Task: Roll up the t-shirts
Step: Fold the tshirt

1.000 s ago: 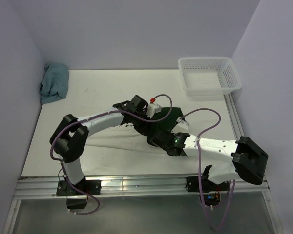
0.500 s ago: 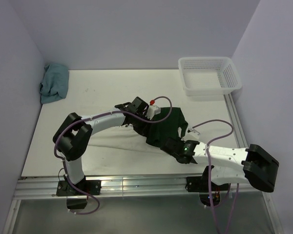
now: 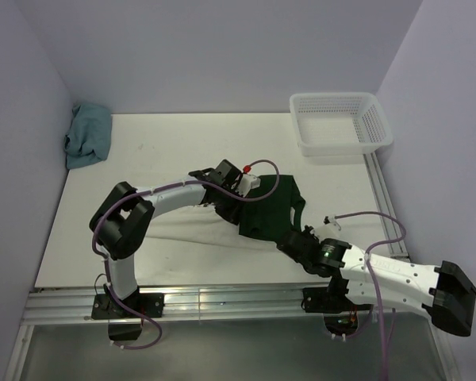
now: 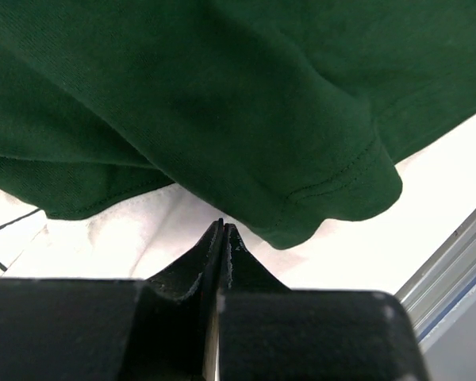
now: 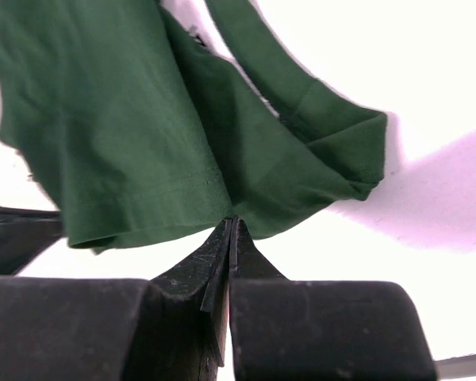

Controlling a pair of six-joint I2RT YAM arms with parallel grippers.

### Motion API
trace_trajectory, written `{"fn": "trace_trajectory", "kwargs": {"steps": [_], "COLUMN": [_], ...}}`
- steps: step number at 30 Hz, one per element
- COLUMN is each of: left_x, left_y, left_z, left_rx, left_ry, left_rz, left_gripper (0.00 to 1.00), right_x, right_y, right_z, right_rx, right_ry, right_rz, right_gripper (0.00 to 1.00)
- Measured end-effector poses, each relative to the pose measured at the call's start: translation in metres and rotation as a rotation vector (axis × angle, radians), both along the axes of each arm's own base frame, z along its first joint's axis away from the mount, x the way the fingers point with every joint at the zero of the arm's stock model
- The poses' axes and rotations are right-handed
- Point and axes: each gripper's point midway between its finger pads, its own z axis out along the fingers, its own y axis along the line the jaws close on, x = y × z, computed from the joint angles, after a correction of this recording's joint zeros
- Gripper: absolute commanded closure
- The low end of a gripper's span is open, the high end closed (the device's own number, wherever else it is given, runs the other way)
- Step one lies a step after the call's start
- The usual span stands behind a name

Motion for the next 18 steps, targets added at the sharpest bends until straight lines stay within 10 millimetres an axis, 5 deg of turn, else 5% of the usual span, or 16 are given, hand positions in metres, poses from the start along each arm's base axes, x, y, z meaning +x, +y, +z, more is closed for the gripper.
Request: {"fn": "trace_trajectory", "kwargs": {"steps": [8, 13, 18], "left_x": [0.001, 0.015, 0.053], "left_y": [0.003, 0.010, 0.043], "left_z": [0.011, 0.049, 0.101], "left_rx": [0.020, -0.007, -0.040], "left_ry": [0.000, -0.073, -0.198], "left_rz": [0.000, 0.013, 0.100], "left_gripper": [0.89, 0.77, 0.71], "right_x": [0.000, -0.001, 0.006], "right_y": [-0.004, -0.005, -0.009], "right_z": [0.022, 0.024, 0.029], "right_rx": [0.105, 0.122, 0.038], "right_ry": [-0.066, -0.084, -0.092], "right_rz": [-0.020, -0.005, 0.026], "right_gripper": [0.63, 0.49, 0.37]}}
